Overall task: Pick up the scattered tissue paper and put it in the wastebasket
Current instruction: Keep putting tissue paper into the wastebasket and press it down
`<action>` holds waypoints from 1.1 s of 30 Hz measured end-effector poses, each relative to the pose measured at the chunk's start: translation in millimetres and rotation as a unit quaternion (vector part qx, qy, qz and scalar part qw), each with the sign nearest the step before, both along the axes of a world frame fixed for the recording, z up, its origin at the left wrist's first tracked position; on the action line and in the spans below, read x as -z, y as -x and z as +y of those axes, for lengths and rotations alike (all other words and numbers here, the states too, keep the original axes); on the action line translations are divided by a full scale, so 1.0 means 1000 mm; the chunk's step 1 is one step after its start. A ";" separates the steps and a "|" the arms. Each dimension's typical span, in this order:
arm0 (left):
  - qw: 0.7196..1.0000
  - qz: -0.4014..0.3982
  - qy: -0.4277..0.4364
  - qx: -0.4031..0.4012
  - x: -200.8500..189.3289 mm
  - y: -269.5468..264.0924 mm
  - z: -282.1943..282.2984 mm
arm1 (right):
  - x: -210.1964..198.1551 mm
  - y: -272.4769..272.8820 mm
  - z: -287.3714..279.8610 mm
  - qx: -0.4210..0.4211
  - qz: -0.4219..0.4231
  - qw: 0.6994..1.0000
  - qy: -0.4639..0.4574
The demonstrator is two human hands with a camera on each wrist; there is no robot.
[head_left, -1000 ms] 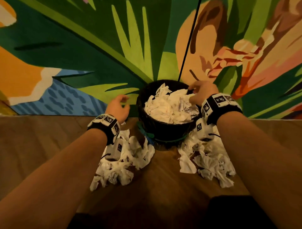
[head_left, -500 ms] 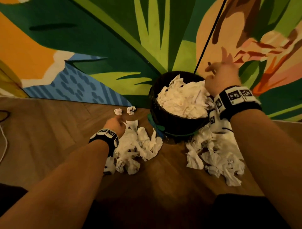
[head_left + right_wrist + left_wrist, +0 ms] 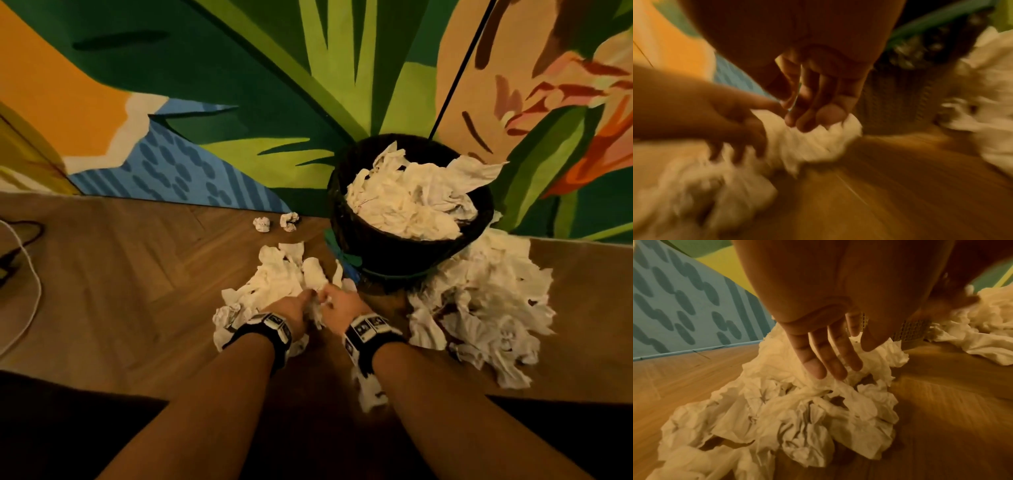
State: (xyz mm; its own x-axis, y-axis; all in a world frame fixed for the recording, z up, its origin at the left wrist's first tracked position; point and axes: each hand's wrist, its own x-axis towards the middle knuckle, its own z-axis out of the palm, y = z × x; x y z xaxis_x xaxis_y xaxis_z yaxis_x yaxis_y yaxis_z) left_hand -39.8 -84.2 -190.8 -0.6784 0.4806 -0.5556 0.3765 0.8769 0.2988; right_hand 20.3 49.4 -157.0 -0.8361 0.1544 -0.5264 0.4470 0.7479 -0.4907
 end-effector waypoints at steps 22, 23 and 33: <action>0.916 0.027 -0.252 -0.311 0.000 0.023 -0.031 | 0.047 -0.023 0.033 -0.024 -0.093 0.994 -0.059; 0.911 0.024 -0.259 -0.319 0.001 0.022 -0.035 | 0.048 -0.025 0.034 -0.008 -0.078 0.995 -0.057; 0.998 -0.057 0.000 -0.014 0.015 -0.002 -0.036 | 0.052 -0.037 0.040 -0.031 -0.093 0.992 -0.084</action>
State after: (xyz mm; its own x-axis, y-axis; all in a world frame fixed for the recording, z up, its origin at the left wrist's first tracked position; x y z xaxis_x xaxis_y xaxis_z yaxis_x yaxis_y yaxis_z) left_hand -37.8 -120.4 -206.1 -0.6237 0.4629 -0.6298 0.3155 0.8863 0.3391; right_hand 56.8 88.9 -209.4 -0.7377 0.2038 -0.6436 0.4680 0.8414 -0.2701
